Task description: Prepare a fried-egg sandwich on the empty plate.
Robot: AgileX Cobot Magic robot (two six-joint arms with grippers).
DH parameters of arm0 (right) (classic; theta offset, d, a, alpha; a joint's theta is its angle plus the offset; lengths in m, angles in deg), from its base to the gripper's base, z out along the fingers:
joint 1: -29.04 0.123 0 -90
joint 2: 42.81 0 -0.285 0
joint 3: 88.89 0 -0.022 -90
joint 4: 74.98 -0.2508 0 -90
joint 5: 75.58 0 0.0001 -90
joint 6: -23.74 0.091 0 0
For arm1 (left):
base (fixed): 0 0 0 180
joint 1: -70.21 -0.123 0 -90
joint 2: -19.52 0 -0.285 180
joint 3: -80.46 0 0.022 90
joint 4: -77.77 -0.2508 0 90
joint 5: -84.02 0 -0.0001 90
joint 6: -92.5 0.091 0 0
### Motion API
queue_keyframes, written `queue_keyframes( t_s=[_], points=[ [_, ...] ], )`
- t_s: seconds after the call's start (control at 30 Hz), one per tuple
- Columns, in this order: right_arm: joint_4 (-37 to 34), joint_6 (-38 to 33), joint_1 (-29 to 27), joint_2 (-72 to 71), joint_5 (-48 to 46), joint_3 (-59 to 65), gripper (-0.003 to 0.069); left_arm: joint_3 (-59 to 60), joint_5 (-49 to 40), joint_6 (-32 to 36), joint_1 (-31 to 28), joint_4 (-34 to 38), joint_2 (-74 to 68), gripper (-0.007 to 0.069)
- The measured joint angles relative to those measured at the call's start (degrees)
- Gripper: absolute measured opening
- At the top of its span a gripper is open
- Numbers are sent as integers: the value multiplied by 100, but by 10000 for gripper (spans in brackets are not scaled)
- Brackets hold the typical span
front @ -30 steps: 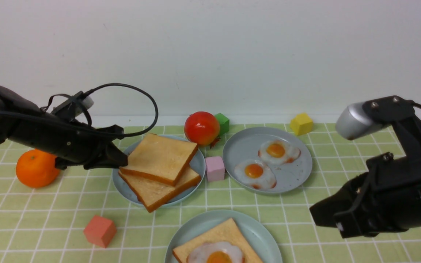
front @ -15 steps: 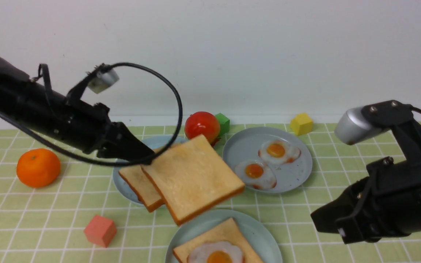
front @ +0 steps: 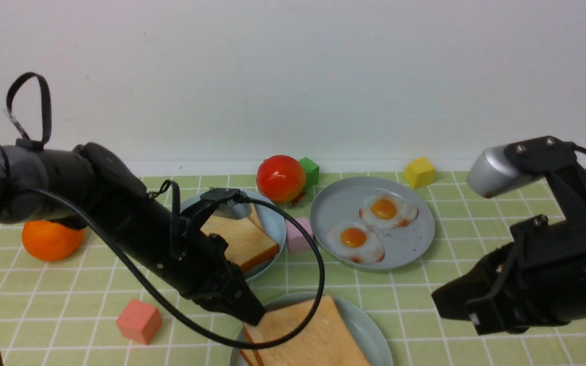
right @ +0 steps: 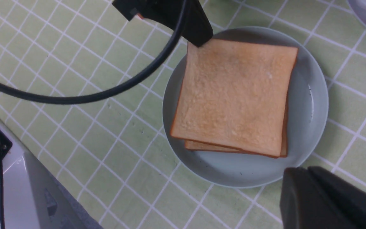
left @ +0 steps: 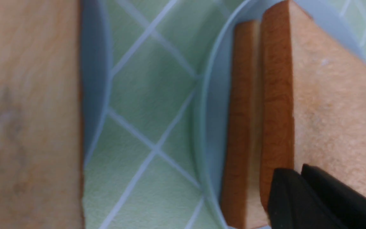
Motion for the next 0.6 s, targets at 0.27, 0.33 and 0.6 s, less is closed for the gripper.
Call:
queue_keyframes(
  t_s=[0.27,0.33,0.6],
  points=[
    [83,5,0,0,82,0,59,15,45,-186,0,-15,110,171],
    [104,5,0,0,112,0,61,15,18,-253,0,-67,200,209],
    [754,192,0,-502,477,53,79,-357,-148,-1572,0,-949,1151,445]
  ],
)
